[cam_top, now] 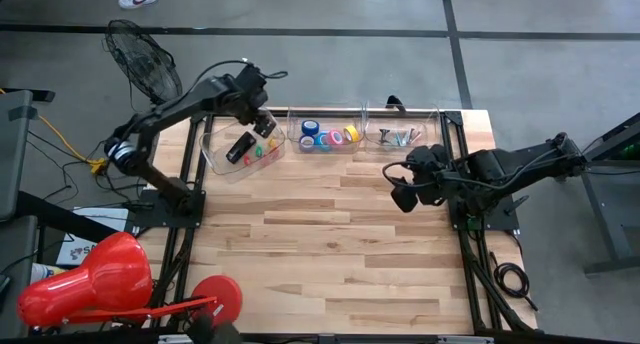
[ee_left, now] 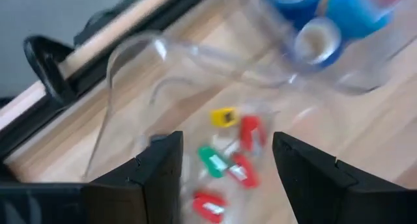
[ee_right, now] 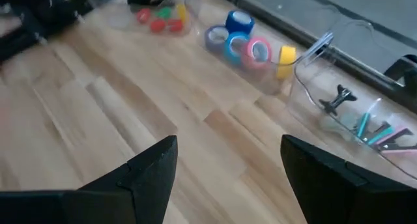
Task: Pick and place Stapler, Stapler remover, tape
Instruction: Return to Home Position
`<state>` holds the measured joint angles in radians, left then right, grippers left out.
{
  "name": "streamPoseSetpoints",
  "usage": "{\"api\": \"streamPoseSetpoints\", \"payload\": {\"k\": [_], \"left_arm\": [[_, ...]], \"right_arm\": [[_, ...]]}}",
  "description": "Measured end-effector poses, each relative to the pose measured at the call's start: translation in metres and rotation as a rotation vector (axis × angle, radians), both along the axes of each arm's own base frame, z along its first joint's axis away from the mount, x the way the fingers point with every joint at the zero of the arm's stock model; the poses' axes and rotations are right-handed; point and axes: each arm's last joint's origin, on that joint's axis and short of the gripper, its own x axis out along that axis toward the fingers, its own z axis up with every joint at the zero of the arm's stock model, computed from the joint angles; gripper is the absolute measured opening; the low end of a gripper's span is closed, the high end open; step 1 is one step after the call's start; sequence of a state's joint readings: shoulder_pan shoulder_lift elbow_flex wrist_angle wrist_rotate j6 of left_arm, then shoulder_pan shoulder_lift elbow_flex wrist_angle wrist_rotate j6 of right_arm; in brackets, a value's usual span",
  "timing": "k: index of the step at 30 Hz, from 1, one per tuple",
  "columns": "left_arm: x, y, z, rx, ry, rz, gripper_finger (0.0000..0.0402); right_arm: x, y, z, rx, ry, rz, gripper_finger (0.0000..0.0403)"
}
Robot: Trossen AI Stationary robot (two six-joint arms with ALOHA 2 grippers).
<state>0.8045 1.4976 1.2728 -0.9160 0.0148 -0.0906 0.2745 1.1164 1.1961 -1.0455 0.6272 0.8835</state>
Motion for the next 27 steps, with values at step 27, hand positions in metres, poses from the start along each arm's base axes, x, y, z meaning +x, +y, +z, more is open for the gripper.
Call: {"api": "streamPoseSetpoints", "payload": {"k": [27], "left_arm": [[-0.013, -0.159, -0.008, 0.17, -0.717, -0.288, 0.0231]], "right_arm": [[-0.02, 0.023, -0.053, 0.026, -0.355, -0.005, 0.0264]]}}
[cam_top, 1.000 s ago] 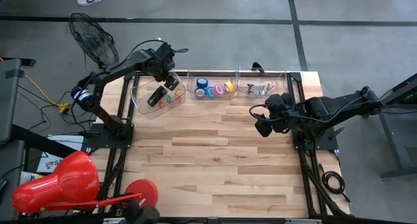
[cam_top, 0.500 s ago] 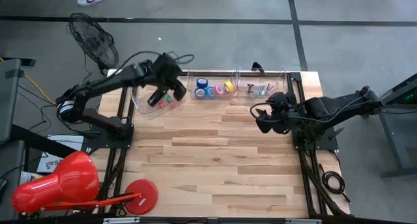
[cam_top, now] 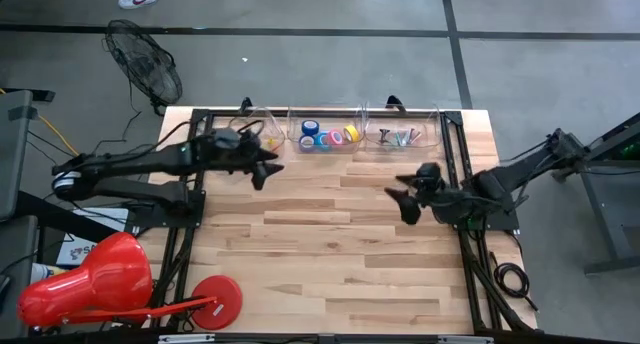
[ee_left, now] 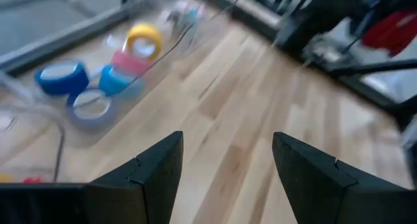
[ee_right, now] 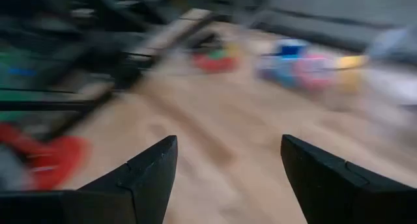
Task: Pick and place Stapler, Stapler remover, tape
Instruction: Return to Home Position
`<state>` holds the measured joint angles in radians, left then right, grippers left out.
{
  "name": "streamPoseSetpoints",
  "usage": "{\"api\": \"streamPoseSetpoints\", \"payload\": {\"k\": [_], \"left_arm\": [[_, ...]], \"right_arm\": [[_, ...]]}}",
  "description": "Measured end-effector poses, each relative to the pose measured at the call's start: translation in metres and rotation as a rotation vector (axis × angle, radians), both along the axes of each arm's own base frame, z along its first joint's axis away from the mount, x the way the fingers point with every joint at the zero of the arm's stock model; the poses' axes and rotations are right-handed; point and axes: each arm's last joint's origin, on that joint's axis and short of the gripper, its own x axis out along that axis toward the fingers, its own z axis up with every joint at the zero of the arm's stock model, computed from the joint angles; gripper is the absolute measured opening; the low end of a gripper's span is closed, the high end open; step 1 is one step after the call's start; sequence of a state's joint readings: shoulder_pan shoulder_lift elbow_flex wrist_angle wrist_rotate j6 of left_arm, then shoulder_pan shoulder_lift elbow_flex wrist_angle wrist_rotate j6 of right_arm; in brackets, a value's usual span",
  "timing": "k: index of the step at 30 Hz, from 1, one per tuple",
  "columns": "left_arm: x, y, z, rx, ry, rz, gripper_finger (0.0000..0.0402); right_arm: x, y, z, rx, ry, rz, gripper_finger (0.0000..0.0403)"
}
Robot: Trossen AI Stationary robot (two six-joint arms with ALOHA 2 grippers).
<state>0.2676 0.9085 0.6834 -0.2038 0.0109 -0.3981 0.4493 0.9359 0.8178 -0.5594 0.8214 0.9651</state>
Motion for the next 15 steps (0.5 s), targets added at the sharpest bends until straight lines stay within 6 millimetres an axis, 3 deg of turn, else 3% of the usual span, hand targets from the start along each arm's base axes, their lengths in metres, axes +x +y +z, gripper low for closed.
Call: {"api": "streamPoseSetpoints", "payload": {"k": [7, 15], "left_arm": [[-0.025, -0.012, 0.003, 0.07, -0.113, 0.047, 0.0231], [-0.04, -0.019, -0.02, 0.037, -0.257, 0.055, 0.0231]], "right_arm": [[-0.018, -0.021, -0.048, 0.042, -0.376, 0.249, 0.0264], [-0.055, -0.052, -0.068, -0.047, -0.464, 0.272, 0.0264]]}}
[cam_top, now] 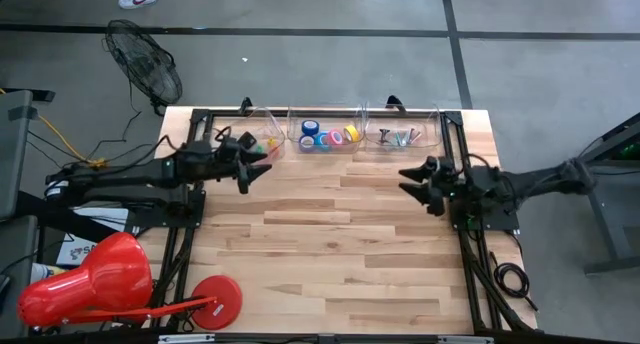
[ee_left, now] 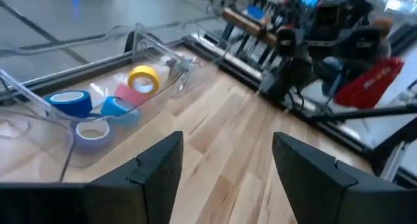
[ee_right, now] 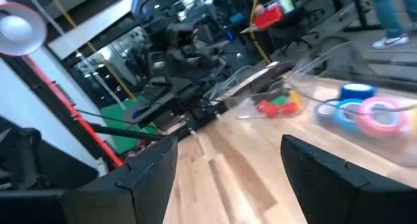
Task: Pick and place Stapler, Stapler remover, tape
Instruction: Return to Home Position
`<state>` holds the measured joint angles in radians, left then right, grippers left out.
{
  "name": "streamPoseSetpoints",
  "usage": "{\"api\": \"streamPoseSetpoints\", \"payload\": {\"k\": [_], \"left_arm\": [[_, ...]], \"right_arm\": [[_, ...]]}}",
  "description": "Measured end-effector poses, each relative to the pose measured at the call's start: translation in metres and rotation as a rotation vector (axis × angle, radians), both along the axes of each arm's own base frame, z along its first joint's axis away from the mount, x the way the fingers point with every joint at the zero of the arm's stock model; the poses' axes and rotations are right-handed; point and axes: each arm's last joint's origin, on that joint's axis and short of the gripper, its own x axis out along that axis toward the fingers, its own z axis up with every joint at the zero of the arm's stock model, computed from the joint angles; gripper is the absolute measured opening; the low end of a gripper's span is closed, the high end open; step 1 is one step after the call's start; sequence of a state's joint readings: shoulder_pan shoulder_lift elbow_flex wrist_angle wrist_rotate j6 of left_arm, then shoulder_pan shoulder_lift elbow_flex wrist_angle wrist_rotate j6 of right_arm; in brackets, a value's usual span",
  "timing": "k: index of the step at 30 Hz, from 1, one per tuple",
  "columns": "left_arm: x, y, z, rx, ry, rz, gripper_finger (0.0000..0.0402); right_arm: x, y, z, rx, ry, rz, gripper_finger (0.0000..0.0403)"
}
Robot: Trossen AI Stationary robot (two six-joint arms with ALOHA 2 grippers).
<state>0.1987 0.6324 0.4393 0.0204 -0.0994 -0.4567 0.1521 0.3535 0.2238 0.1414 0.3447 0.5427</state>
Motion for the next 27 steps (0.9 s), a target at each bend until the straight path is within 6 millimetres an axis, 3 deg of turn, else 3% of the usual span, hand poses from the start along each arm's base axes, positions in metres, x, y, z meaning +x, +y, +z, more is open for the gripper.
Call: {"api": "streamPoseSetpoints", "payload": {"k": [10, 17, 21, 27], "left_arm": [[-0.015, -0.018, -0.035, -0.031, -0.088, 0.101, 0.0231], [-0.02, -0.027, -0.05, -0.035, -0.148, 0.211, 0.0231], [-0.02, -0.031, -0.057, -0.054, -0.241, 0.153, 0.0231], [-0.021, -0.032, -0.062, -0.083, -0.27, 0.104, 0.0231]], "right_arm": [[-0.04, -0.014, -0.009, -0.007, 0.014, -0.019, 0.0264], [-0.031, -0.016, -0.018, -0.032, -0.007, -0.021, 0.0263], [-0.024, -0.017, -0.032, -0.048, -0.103, 0.046, 0.0263], [-0.02, -0.018, -0.051, -0.029, -0.048, 0.064, 0.0263]]}}
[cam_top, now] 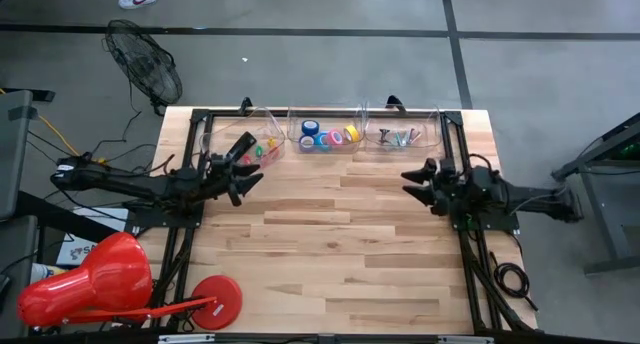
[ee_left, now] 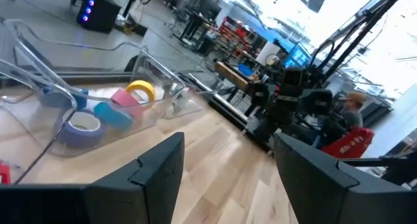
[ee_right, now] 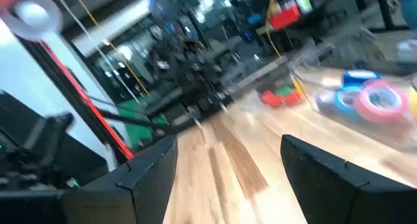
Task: Pick and place Stapler, Stapler remover, tape
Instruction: Return to Home Position
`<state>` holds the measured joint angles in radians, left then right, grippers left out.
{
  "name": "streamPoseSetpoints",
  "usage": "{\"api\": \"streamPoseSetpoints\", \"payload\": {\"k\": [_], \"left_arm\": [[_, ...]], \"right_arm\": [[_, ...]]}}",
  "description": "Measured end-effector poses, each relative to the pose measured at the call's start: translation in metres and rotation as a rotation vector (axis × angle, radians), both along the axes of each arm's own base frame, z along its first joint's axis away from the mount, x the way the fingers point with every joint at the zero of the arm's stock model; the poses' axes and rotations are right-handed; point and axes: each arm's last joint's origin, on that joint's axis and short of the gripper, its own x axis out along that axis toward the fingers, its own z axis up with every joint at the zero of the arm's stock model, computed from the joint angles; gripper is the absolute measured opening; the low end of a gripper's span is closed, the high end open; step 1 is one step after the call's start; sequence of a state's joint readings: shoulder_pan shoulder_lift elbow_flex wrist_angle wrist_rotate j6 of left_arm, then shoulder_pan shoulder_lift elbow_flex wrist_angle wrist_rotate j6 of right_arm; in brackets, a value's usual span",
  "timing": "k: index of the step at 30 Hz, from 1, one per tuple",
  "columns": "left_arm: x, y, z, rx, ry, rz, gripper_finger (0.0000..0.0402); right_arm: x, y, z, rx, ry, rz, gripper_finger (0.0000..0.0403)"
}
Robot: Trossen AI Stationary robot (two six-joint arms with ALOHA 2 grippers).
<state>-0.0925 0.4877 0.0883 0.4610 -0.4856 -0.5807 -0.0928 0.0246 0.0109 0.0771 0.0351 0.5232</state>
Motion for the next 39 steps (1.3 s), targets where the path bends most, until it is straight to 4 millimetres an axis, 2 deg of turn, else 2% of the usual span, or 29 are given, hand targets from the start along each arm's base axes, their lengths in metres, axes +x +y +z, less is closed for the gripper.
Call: {"api": "streamPoseSetpoints", "payload": {"k": [10, 14, 20, 25, 29, 33, 39], "left_arm": [[0.0, -0.001, -0.008, -0.01, 0.071, -0.024, 0.0231], [0.001, -0.002, -0.008, 0.035, 0.091, -0.067, 0.0231], [0.002, -0.008, -0.01, 0.148, 0.14, -0.27, 0.0231], [0.001, -0.013, -0.017, 0.217, 0.206, -0.477, 0.0231], [0.0, -0.018, -0.016, 0.242, 0.176, -0.628, 0.0231], [-0.003, -0.019, -0.014, 0.246, 0.154, -0.695, 0.0231], [-0.006, -0.019, -0.023, 0.164, 0.252, -0.721, 0.0231]], "right_arm": [[0.0, -0.002, -0.005, -0.038, 0.063, 0.011, 0.0263], [0.0, -0.002, -0.005, 0.026, 0.057, 0.02, 0.0263], [0.0, -0.002, -0.005, 0.131, 0.042, 0.019, 0.0263], [0.0, -0.002, -0.005, 0.132, 0.041, 0.009, 0.0263], [0.0, -0.003, -0.005, 0.131, 0.041, 0.008, 0.0263], [0.0, -0.003, -0.005, 0.134, 0.04, 0.005, 0.0263], [0.0, -0.003, -0.005, 0.134, 0.04, 0.003, 0.0263]]}}
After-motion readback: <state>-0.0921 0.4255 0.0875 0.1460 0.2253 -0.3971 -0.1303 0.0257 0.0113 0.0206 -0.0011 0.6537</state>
